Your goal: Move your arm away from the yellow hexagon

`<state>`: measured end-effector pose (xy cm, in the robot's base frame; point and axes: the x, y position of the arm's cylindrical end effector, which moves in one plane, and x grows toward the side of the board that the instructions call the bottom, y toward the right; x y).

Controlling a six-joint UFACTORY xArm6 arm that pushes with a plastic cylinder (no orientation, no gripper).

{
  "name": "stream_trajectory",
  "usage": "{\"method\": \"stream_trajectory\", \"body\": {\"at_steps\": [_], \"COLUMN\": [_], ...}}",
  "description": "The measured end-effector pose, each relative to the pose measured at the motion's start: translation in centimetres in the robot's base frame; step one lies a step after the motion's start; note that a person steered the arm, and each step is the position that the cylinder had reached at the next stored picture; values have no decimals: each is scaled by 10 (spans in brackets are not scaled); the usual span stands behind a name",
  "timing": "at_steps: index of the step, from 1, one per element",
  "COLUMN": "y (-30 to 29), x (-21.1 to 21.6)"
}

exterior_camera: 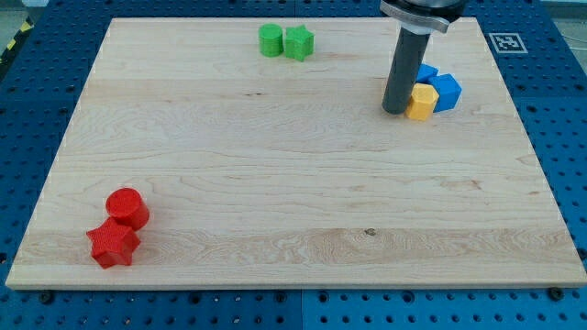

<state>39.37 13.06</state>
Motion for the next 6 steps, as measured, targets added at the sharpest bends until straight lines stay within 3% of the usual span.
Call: {"method": "stream_trajectory", "body": {"at_steps": [3, 6], "y": [-22, -96], "x": [27, 25]}}
